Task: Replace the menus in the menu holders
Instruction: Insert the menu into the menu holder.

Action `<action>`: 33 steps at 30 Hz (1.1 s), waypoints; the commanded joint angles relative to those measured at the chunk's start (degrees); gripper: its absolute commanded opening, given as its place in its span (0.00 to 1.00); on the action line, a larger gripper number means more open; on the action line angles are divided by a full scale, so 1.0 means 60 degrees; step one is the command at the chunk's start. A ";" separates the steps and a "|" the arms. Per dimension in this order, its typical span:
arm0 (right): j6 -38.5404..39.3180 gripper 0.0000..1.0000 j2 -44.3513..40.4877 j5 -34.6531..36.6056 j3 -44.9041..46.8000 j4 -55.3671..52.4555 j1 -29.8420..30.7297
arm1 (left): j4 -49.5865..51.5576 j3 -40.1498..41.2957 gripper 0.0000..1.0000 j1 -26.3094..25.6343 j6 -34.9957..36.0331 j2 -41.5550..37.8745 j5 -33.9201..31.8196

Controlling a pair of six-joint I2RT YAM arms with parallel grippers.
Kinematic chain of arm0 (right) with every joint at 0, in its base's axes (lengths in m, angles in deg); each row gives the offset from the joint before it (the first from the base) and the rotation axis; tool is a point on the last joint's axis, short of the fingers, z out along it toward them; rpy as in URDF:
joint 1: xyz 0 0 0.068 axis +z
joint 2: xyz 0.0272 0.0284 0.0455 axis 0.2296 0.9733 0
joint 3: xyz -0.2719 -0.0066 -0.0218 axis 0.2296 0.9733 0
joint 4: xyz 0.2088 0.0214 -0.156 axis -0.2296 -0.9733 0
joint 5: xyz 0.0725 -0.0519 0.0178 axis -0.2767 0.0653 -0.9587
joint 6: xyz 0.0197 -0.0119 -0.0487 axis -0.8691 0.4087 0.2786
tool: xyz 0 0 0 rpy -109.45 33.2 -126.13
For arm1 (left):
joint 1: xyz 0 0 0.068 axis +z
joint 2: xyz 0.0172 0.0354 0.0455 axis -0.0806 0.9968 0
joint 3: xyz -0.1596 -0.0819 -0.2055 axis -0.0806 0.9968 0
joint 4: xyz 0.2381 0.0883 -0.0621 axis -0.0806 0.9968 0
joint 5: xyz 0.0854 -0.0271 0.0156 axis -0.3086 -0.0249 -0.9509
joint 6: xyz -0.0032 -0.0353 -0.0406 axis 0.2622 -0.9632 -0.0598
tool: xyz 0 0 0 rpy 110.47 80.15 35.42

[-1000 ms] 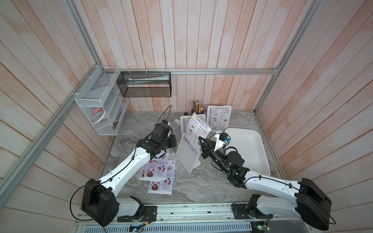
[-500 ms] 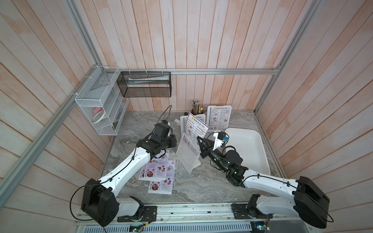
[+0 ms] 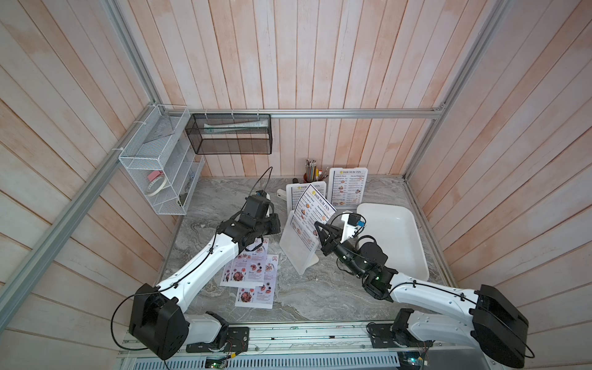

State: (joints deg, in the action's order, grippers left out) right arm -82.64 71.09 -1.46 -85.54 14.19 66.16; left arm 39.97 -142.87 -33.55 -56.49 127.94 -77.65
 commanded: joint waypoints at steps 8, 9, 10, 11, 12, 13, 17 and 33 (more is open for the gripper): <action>-0.0788 0.19 0.0197 0.0045 0.0291 -0.0219 0.0654 | -0.0296 -0.0301 0.20 -0.0030 0.0141 0.0102 0.0032; -0.0831 0.22 0.0152 0.0096 0.0336 -0.0303 0.0697 | -0.0310 -0.0317 0.20 -0.0028 0.0162 0.0113 0.0032; -0.0824 0.24 0.0060 0.0184 0.0334 -0.0464 0.0726 | -0.0323 -0.0360 0.20 -0.0027 0.0172 0.0118 0.0047; -0.0795 0.25 -0.0033 0.0284 0.0310 -0.0655 0.0723 | -0.0327 -0.0376 0.20 -0.0031 0.0179 0.0113 0.0048; -0.0740 0.25 -0.0164 0.0509 0.0233 -0.0894 0.0721 | -0.0341 -0.0389 0.20 -0.0028 0.0190 0.0117 0.0038; -0.0611 0.27 -0.0320 0.0676 0.0161 -0.1162 0.0722 | -0.0340 -0.0414 0.20 -0.0039 0.0186 0.0111 0.0035; 0.0018 0.32 -0.0800 0.0904 -0.0333 -0.2062 0.0547 | -0.0300 -0.0441 0.20 -0.0027 0.0199 0.0110 0.0018; -0.0227 0.25 -0.0483 -0.1244 -0.1118 -0.3511 -0.0522 | -0.0283 -0.0547 0.20 -0.0042 0.0163 0.0157 0.0047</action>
State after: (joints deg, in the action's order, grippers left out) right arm -82.86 67.66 -6.00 -91.02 -5.22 63.16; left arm 38.96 -144.23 -33.55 -56.47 128.40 -77.65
